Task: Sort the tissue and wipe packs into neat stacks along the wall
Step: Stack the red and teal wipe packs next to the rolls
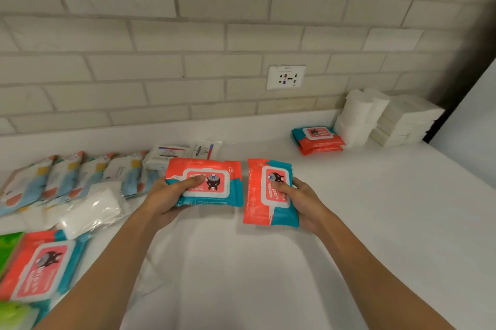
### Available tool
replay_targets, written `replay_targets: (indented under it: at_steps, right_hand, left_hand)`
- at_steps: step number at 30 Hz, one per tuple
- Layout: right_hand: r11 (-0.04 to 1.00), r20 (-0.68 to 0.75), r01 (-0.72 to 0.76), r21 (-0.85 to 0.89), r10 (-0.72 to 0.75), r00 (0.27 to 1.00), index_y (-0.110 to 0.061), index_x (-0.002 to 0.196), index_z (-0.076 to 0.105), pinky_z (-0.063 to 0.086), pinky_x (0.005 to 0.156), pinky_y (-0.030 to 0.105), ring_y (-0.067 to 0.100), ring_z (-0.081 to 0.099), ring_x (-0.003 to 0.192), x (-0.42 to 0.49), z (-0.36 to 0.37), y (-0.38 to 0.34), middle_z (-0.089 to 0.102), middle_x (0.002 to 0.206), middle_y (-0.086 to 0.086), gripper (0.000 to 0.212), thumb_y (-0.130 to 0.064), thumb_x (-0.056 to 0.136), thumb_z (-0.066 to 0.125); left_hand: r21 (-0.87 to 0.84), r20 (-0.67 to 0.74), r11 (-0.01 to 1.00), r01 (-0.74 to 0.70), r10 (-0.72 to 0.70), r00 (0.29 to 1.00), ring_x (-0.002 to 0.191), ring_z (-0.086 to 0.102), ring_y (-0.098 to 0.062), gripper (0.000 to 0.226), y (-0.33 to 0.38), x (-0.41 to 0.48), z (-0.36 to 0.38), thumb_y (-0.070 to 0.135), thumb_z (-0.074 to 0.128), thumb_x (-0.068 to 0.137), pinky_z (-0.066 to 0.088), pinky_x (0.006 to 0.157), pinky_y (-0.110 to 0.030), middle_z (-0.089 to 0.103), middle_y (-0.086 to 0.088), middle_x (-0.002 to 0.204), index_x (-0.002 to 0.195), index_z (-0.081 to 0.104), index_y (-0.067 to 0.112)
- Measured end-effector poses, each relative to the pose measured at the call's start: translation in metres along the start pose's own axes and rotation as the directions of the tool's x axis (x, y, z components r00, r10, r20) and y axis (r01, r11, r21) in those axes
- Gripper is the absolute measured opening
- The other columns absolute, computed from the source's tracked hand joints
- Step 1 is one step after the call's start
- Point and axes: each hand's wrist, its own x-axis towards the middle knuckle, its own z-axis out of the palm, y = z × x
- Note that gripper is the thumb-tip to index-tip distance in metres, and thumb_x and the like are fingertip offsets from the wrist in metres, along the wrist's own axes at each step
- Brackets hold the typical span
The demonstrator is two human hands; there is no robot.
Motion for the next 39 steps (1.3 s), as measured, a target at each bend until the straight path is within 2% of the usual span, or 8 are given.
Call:
replay_targets:
  at_steps: [5, 10, 18, 22, 27, 33, 37, 39]
  right_hand:
    - [0.998, -0.015, 0.015, -0.067, -0.016, 1.000, -0.022, 0.121, 0.056, 0.060, 0.077, 0.044, 0.025, 0.074, 0.091, 0.013, -0.053, -0.030, 0.075, 0.103, 0.006, 0.041, -0.024, 0.085, 0.073]
    - [0.984, -0.011, 0.030, -0.173, -0.032, 0.999, -0.026, 0.124, 0.054, 0.061, 0.074, 0.043, 0.024, 0.074, 0.088, 0.035, -0.104, -0.064, 0.074, 0.104, 0.005, 0.045, -0.020, 0.084, 0.074]
    - [0.891, 0.075, 0.129, -0.434, -0.107, 0.991, -0.021, 0.123, 0.052, 0.058, 0.084, 0.047, 0.026, 0.072, 0.094, 0.088, -0.162, -0.130, 0.071, 0.110, 0.005, 0.049, -0.014, 0.081, 0.077]
    - [0.776, 0.136, 0.200, -0.598, -0.148, 0.980, -0.023, 0.110, 0.055, 0.060, 0.078, 0.038, 0.023, 0.070, 0.090, 0.119, -0.170, -0.170, 0.069, 0.107, 0.005, 0.035, -0.016, 0.082, 0.076]
    - [0.551, 0.218, 0.258, -0.794, -0.138, 0.966, -0.019, 0.123, 0.055, 0.057, 0.069, 0.027, 0.017, 0.066, 0.085, 0.162, -0.172, -0.204, 0.066, 0.115, 0.002, 0.040, -0.014, 0.087, 0.070]
    - [0.276, 0.280, 0.270, -0.922, -0.001, 0.960, -0.023, 0.141, 0.042, 0.058, 0.085, 0.038, 0.026, 0.068, 0.099, 0.204, -0.162, -0.236, 0.064, 0.122, 0.007, 0.057, -0.017, 0.089, 0.066]
    - [0.019, 0.326, 0.326, -0.945, 0.111, 0.939, -0.023, 0.145, 0.037, 0.058, 0.087, 0.038, 0.024, 0.067, 0.101, 0.224, -0.150, -0.243, 0.060, 0.129, 0.007, 0.059, -0.018, 0.092, 0.061]
    - [-0.058, 0.320, 0.333, -0.941, 0.166, 0.933, -0.022, 0.145, 0.038, 0.058, 0.084, 0.035, 0.023, 0.068, 0.101, 0.231, -0.146, -0.244, 0.060, 0.129, 0.006, 0.056, -0.016, 0.093, 0.059]
  left_hand:
    - [-0.064, -0.059, 0.998, -0.003, -0.001, 0.998, 0.090, 0.072, -0.027, 0.034, -0.008, 0.022, 0.062, 0.008, 0.080, 0.075, 0.059, 0.073, -0.042, 0.075, -0.012, 0.099, 0.105, 0.065, 0.014]
    - [-0.163, -0.078, 0.987, -0.006, -0.006, 0.997, 0.087, 0.072, -0.025, 0.037, -0.011, 0.042, 0.127, 0.007, 0.079, 0.076, 0.058, 0.070, -0.041, 0.074, -0.013, 0.100, 0.110, 0.063, 0.011]
    - [-0.235, -0.089, 0.971, -0.046, 0.025, 0.996, 0.088, 0.072, -0.025, 0.029, -0.010, 0.072, 0.208, 0.007, 0.076, 0.079, 0.058, 0.069, -0.041, 0.074, -0.009, 0.101, 0.104, 0.065, 0.016]
    - [-0.242, -0.087, 0.968, -0.064, 0.044, 0.995, 0.093, 0.072, -0.028, 0.036, -0.010, 0.085, 0.230, 0.008, 0.075, 0.080, 0.058, 0.073, -0.043, 0.074, -0.009, 0.105, 0.113, 0.065, 0.015]
    - [-0.240, -0.102, 0.969, -0.058, 0.035, 0.994, 0.094, 0.071, -0.028, 0.035, -0.010, 0.105, 0.244, 0.005, 0.074, 0.080, 0.057, 0.071, -0.041, 0.074, -0.009, 0.104, 0.112, 0.065, 0.014]
    - [-0.252, -0.136, 0.968, -0.013, -0.022, 0.990, 0.099, 0.069, -0.029, 0.040, -0.016, 0.127, 0.250, 0.007, 0.073, 0.081, 0.056, 0.077, -0.045, 0.072, -0.010, 0.109, 0.118, 0.063, 0.015]
    - [-0.228, -0.106, 0.974, 0.014, -0.039, 0.994, 0.096, 0.071, -0.030, 0.037, -0.023, 0.138, 0.257, 0.007, 0.072, 0.081, 0.057, 0.072, -0.043, 0.074, -0.011, 0.106, 0.117, 0.064, 0.013]
    - [-0.212, -0.091, 0.977, 0.026, -0.046, 0.995, 0.095, 0.072, -0.030, 0.037, -0.026, 0.142, 0.260, 0.007, 0.072, 0.081, 0.058, 0.071, -0.042, 0.074, -0.011, 0.105, 0.117, 0.064, 0.012]
